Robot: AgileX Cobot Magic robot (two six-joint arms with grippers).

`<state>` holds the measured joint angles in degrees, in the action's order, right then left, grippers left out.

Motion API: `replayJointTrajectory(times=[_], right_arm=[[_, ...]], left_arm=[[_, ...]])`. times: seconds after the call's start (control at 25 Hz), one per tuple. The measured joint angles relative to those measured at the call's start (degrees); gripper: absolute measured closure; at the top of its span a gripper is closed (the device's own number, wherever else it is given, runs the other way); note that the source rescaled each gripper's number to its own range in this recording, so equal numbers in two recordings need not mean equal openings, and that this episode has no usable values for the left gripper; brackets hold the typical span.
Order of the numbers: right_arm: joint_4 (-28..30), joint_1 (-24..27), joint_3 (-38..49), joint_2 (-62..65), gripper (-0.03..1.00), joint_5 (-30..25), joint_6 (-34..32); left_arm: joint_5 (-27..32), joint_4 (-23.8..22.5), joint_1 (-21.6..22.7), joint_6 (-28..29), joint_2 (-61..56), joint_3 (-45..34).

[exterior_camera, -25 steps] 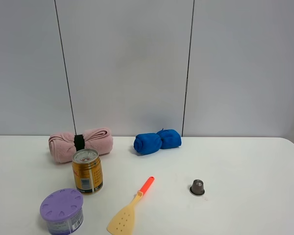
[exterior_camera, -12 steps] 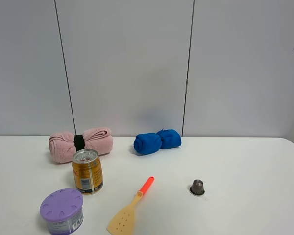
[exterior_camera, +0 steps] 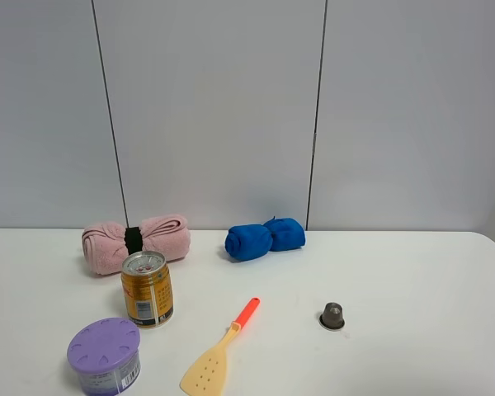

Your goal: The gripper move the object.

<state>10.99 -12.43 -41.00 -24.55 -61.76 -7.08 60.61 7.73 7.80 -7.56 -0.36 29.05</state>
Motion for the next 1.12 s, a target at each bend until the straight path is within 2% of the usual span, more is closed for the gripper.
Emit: replayJointTrajectory(times=[0.16,0.28,0.44,0.6,0.68,0.8,1.12], right_arm=[[-2.7,6.7,3.7,9.0,0.23,-2.9,0.0],[-4.0,9.0,5.3,15.6,0.23,-5.3,0.0],[-4.3,9.6,6.5,23.7,0.23,-5.8,0.0],[-5.2,9.9,8.5,24.7,0.23,-6.2,0.0],[-6.9,9.9,10.0,24.7,0.23,-4.8,0.0],[-8.0,9.9,11.5,24.7,0.23,0.1,0.0],[-10.4,9.9,11.7,24.7,0.23,0.8,0.0]], left_arm=[[0.0,0.0,0.0,0.0,0.0,0.0],[0.0,0.0,0.0,0.0,0.0,0.0],[0.0,0.0,0.0,0.0,0.0,0.0],[0.0,0.0,0.0,0.0,0.0,0.0],[0.0,0.0,0.0,0.0,0.0,0.0],[0.0,0.0,0.0,0.0,0.0,0.0],[0.0,0.0,0.0,0.0,0.0,0.0]])
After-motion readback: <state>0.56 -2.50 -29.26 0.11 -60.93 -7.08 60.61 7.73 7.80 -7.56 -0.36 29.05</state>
